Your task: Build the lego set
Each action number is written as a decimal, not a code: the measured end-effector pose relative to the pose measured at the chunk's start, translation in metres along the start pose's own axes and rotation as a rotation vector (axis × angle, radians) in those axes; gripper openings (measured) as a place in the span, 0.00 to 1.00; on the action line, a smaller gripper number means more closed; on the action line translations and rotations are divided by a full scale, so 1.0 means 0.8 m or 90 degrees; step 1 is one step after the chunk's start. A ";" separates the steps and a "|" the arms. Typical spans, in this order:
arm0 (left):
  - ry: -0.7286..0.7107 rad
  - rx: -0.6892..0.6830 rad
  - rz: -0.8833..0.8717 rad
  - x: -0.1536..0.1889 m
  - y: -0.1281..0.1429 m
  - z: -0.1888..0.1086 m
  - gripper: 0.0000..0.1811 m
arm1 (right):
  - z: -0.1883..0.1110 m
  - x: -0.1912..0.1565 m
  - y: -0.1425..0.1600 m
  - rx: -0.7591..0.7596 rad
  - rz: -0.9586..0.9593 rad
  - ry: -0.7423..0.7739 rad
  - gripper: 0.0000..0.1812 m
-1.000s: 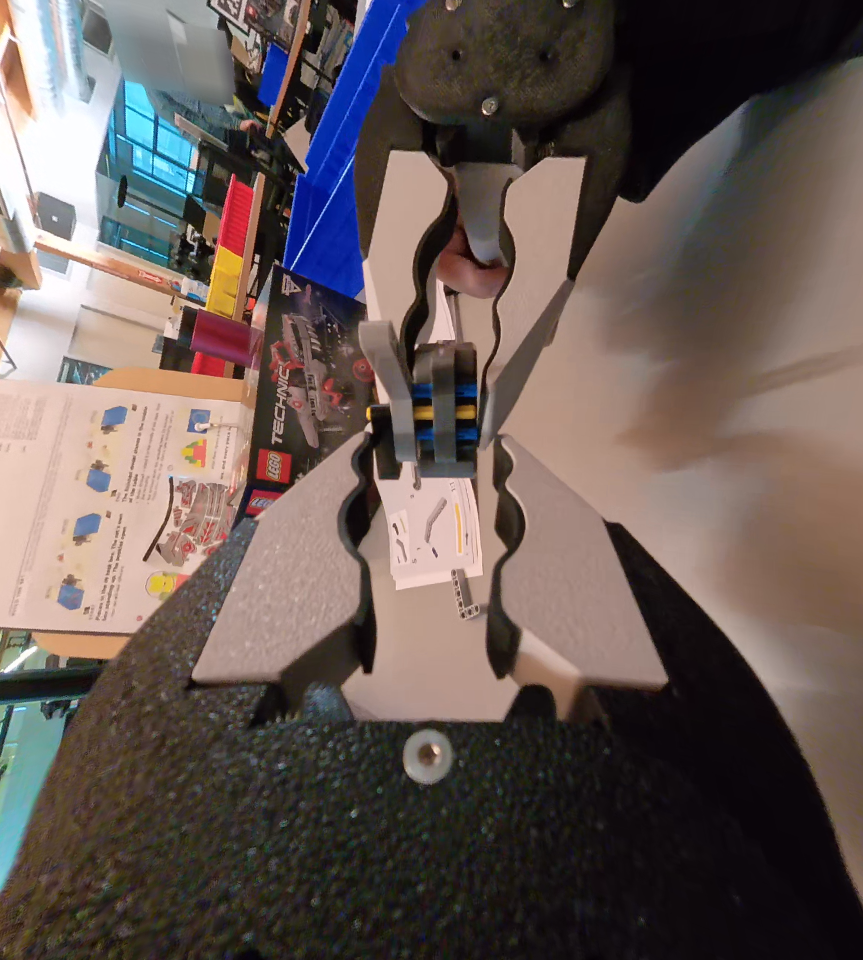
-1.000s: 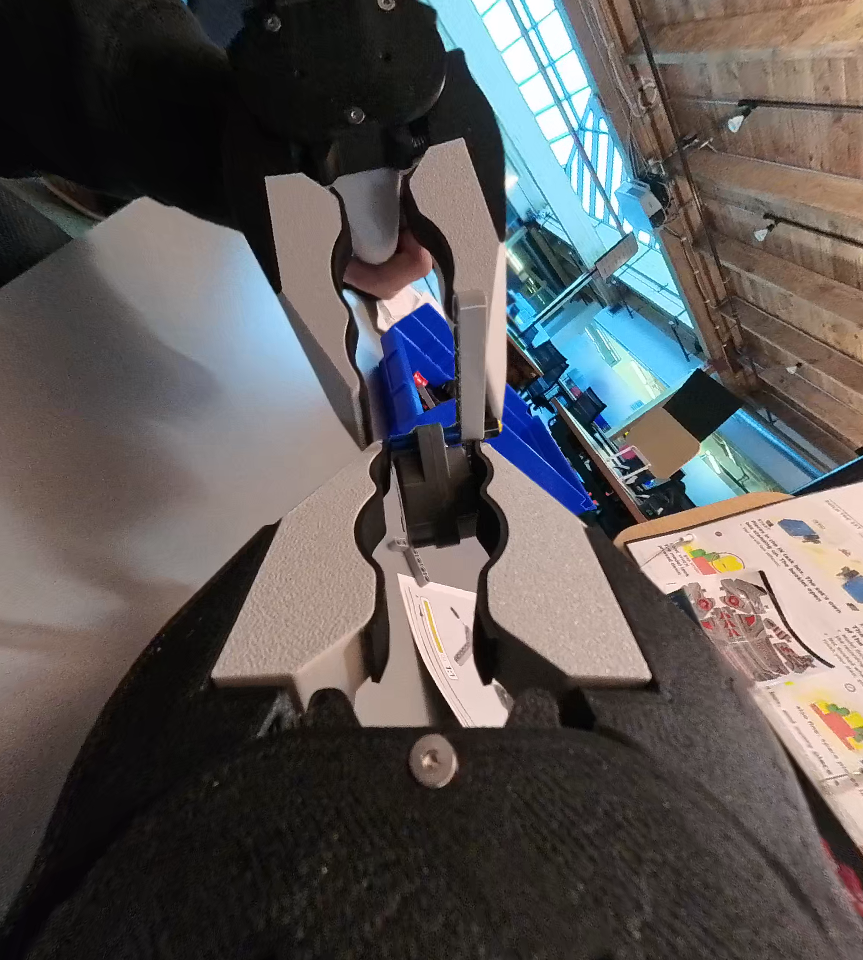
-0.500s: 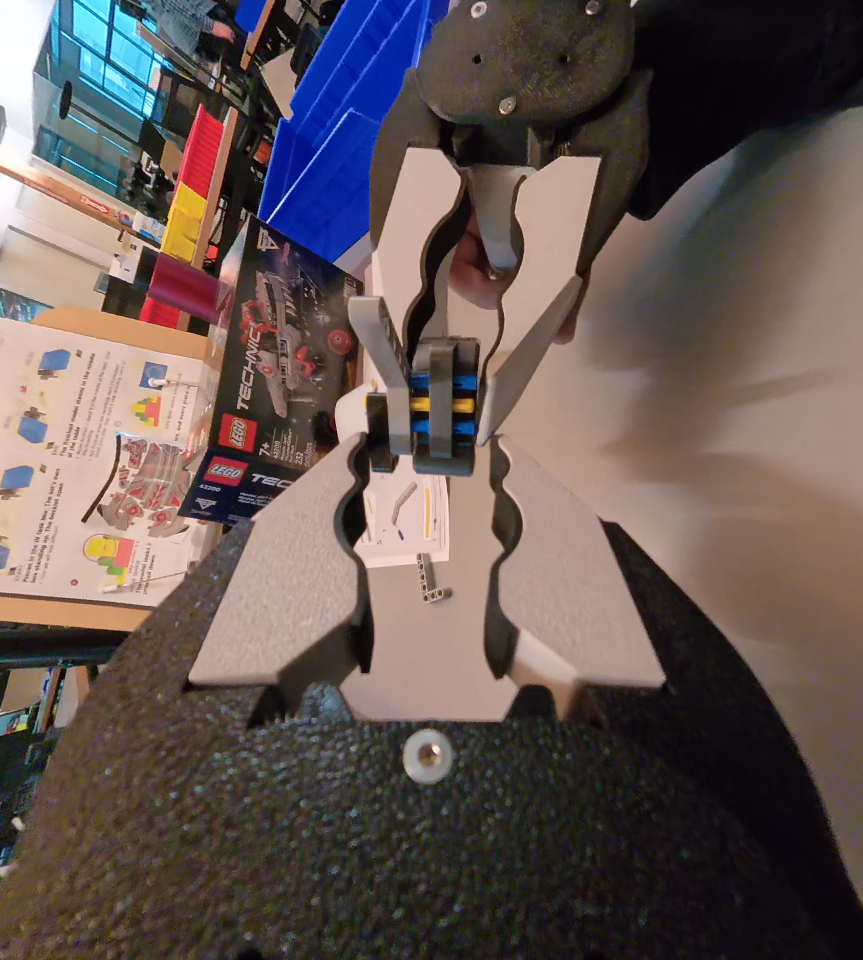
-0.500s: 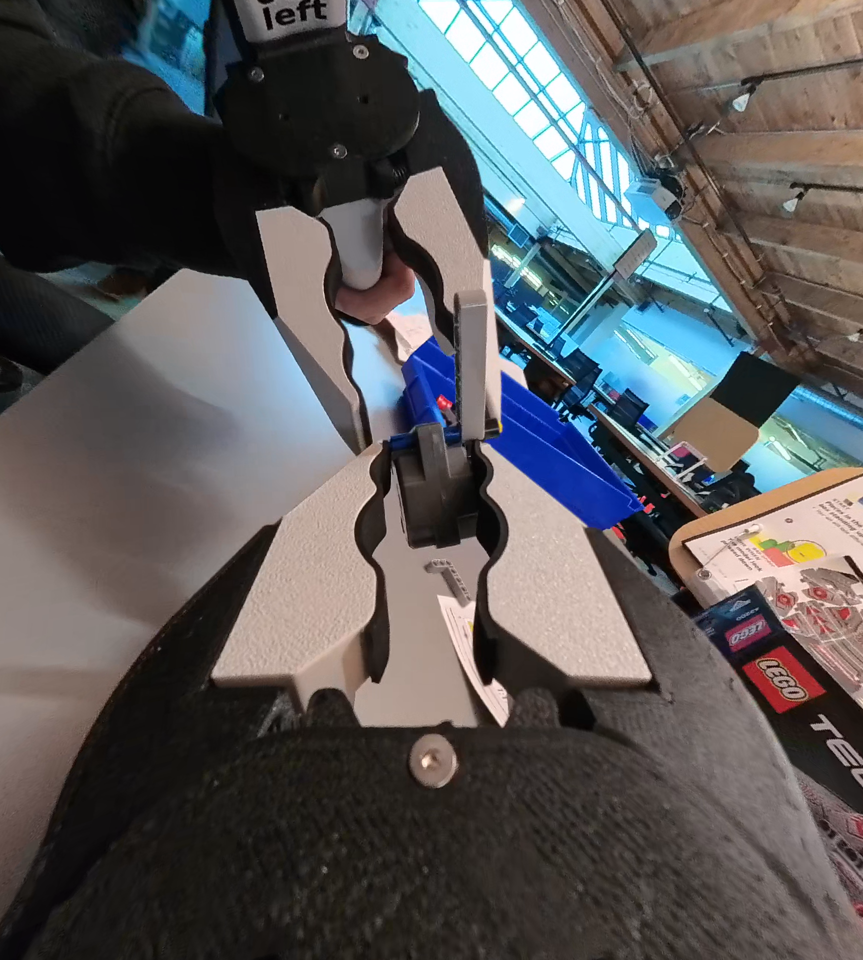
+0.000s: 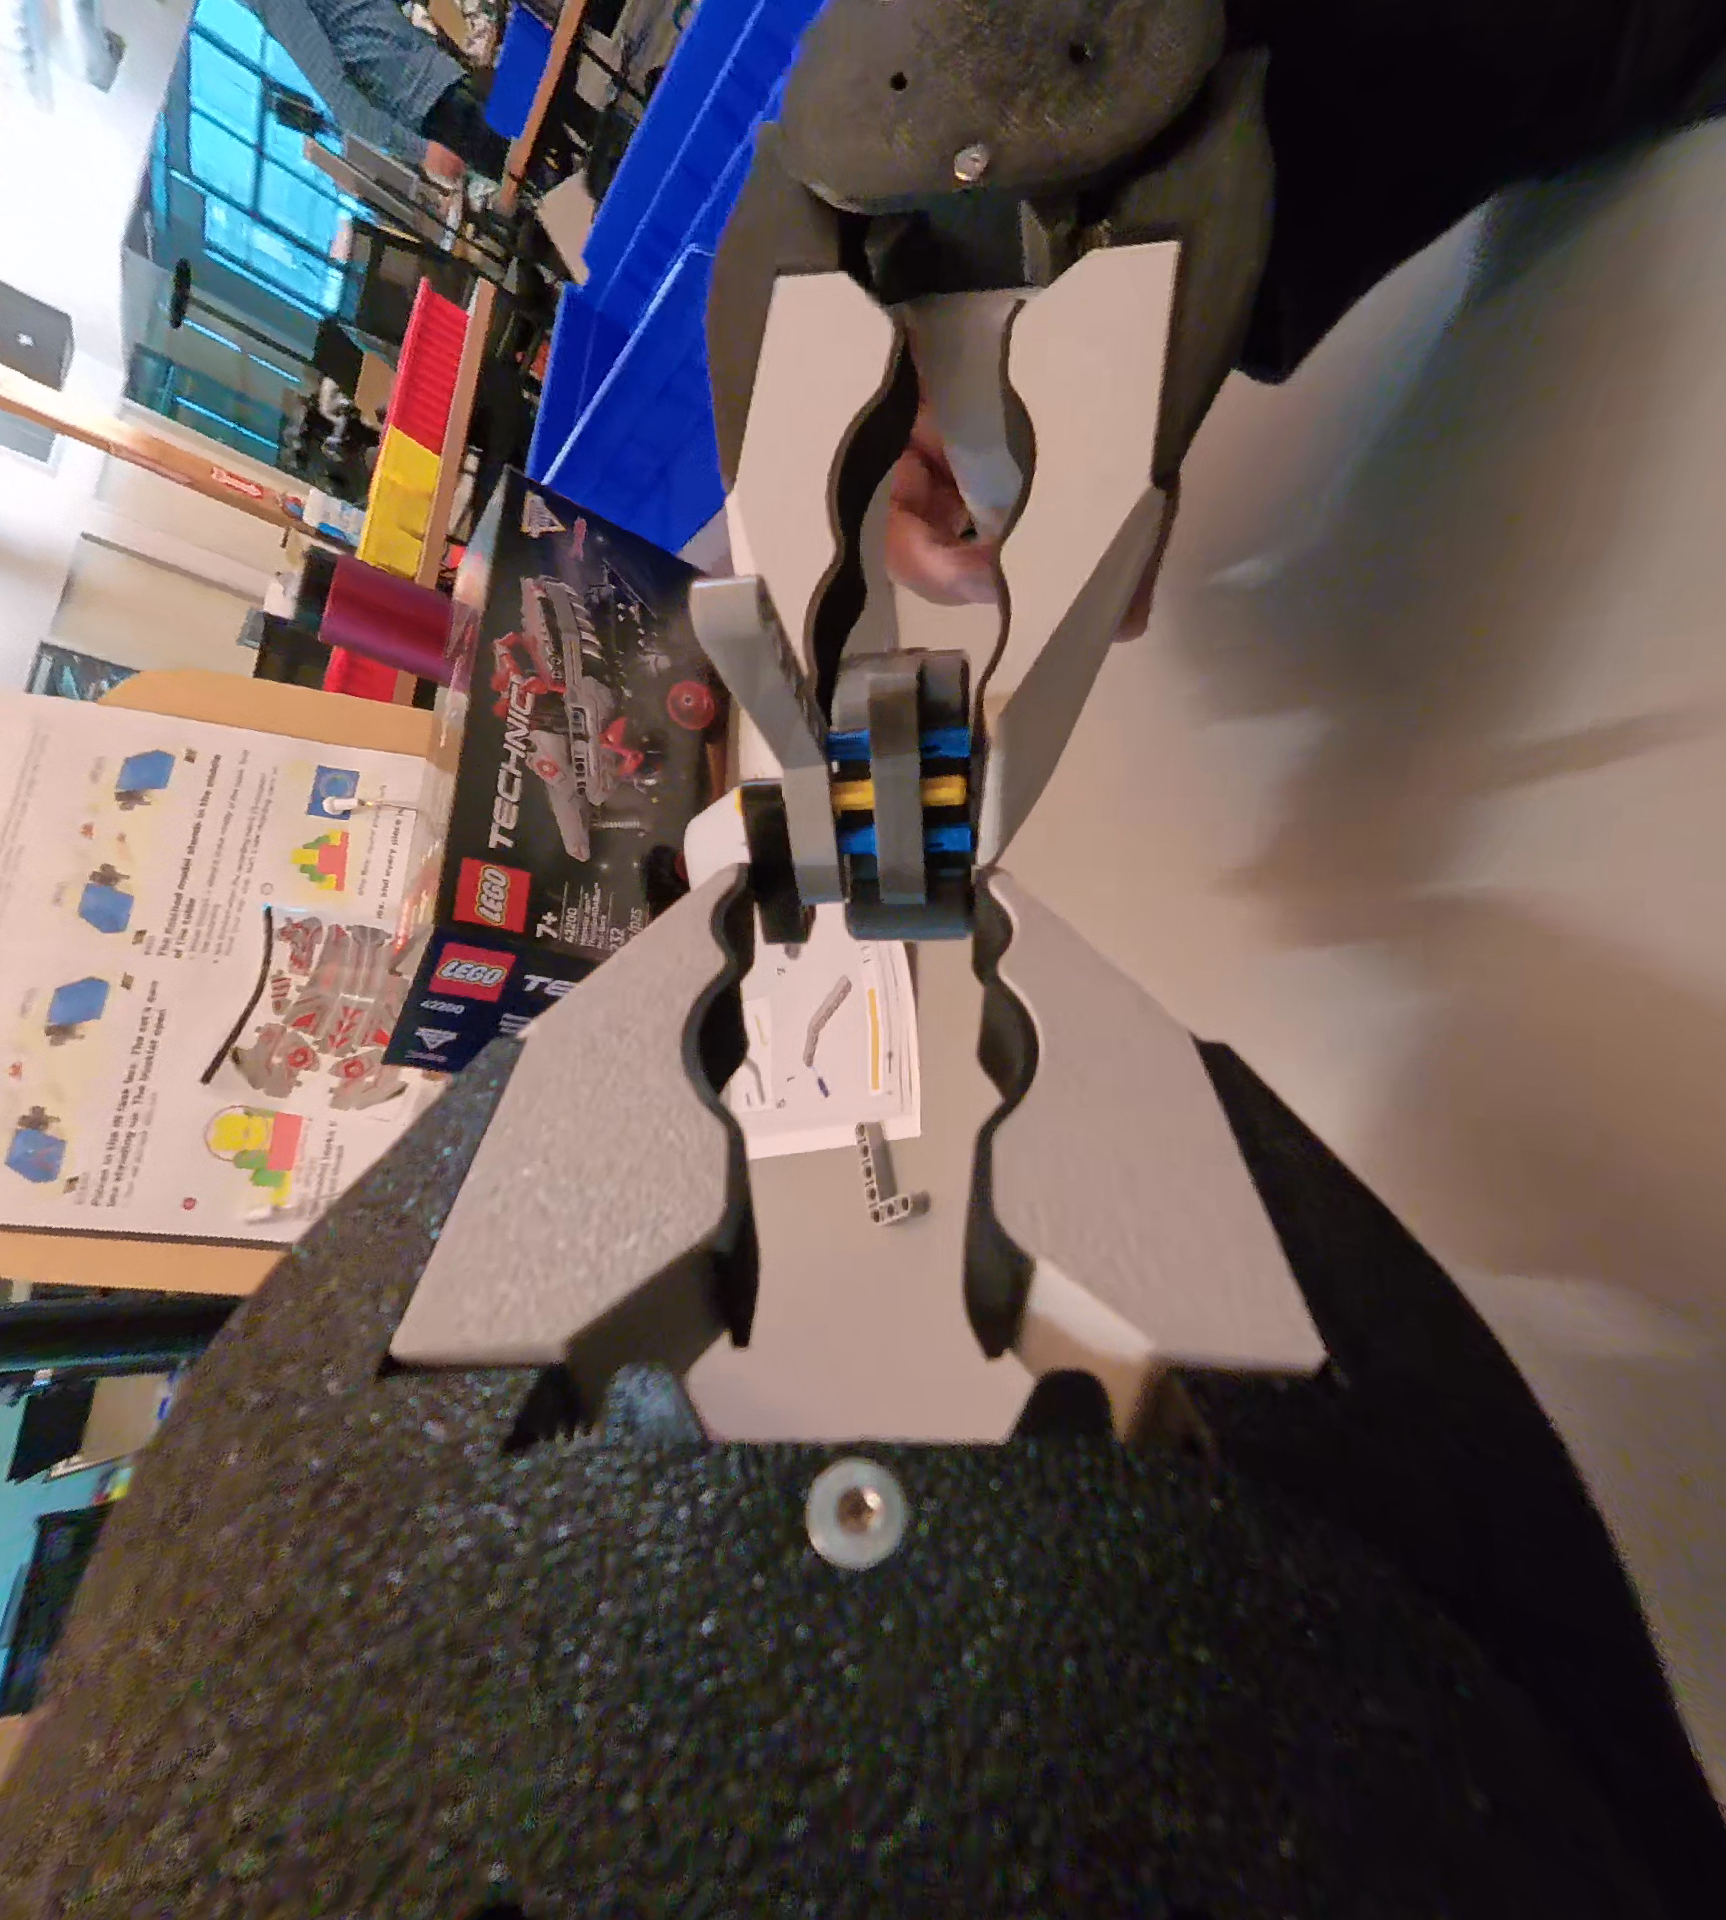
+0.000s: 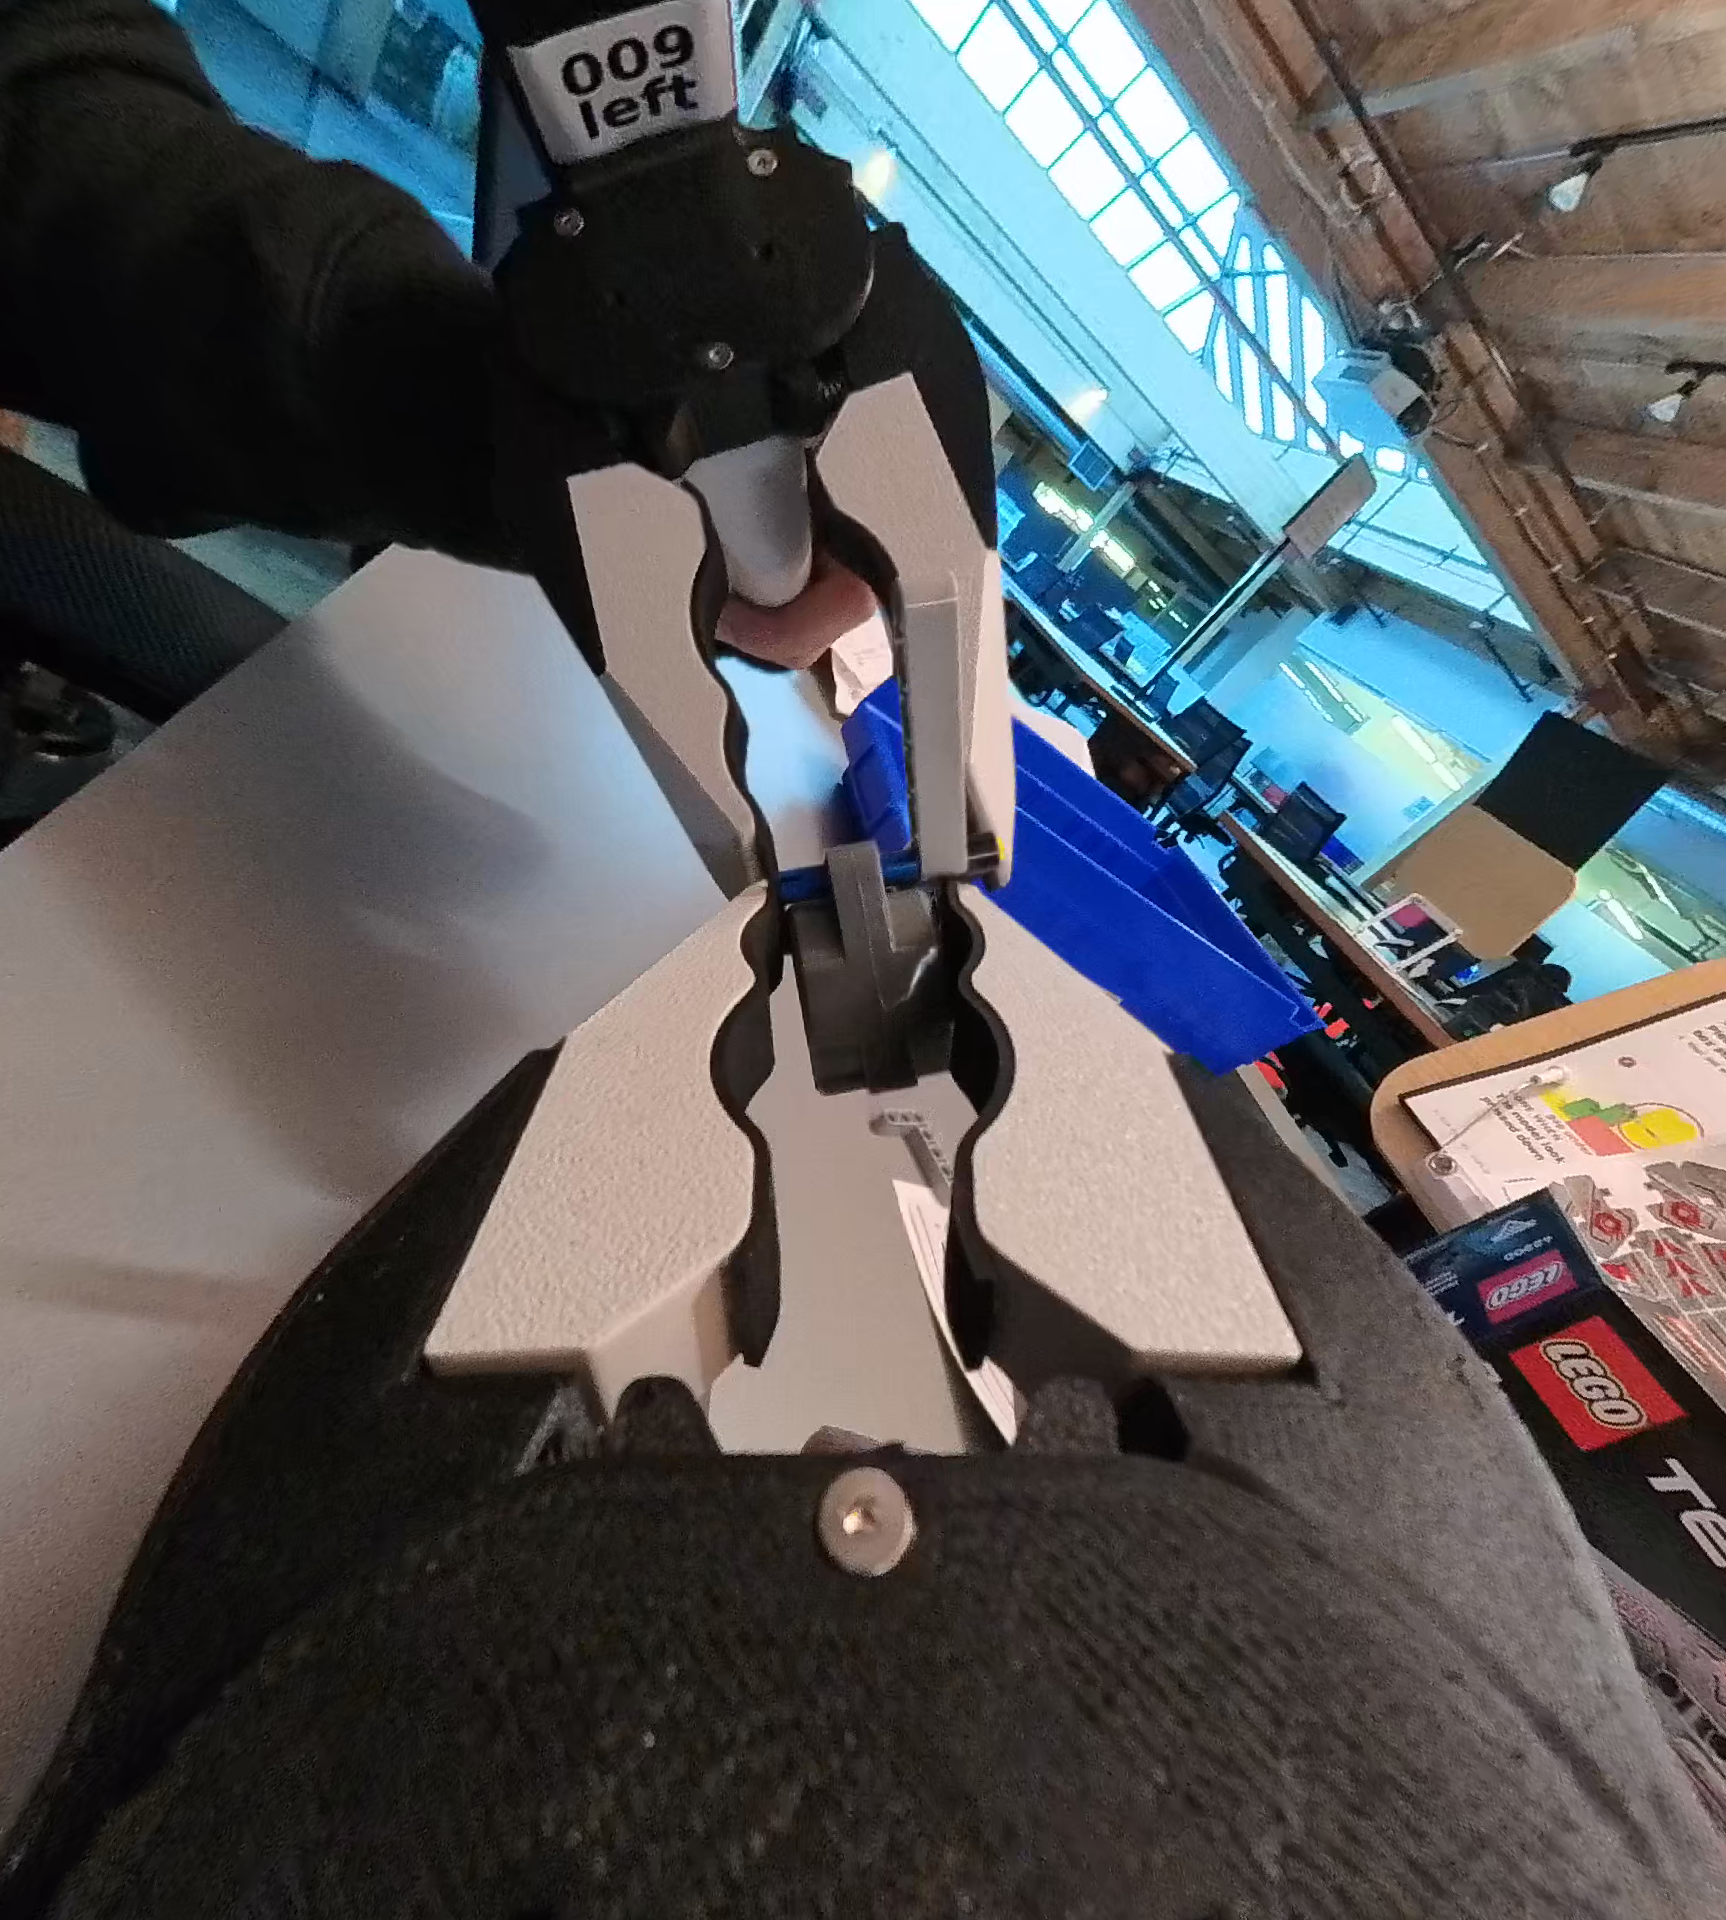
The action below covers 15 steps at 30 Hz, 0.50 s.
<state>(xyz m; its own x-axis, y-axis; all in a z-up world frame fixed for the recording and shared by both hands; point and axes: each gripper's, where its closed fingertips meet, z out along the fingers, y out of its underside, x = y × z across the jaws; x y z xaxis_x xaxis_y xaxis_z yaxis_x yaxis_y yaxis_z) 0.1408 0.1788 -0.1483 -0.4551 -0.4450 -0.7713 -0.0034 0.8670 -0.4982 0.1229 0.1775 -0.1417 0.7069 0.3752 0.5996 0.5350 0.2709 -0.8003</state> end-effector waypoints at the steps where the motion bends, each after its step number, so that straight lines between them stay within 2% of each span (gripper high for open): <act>1: -0.016 0.004 0.002 -0.004 -0.001 -0.001 0.21 | 0.000 0.002 -0.003 0.011 0.006 0.007 0.15; 3: -0.046 0.010 0.014 -0.009 -0.003 -0.002 0.21 | -0.001 0.006 -0.009 0.036 0.029 0.016 0.16; 7: -0.070 0.003 0.060 -0.011 -0.002 -0.003 0.21 | 0.000 0.001 -0.009 0.030 -0.010 0.013 0.21; 12: -0.034 -0.020 0.103 -0.004 0.013 -0.003 0.21 | -0.009 0.010 -0.004 -0.015 -0.058 0.017 0.26; 15: 0.000 -0.004 0.126 0.005 0.012 -0.005 0.21 | -0.012 0.003 0.010 -0.080 -0.108 -0.012 0.27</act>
<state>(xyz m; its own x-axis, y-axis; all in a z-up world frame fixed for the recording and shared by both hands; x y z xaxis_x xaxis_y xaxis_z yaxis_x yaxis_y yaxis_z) 0.1353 0.1866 -0.1545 -0.4480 -0.2660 -0.8535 0.0798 0.9390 -0.3345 0.1331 0.1723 -0.1461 0.5935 0.3512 0.7242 0.6999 0.2189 -0.6798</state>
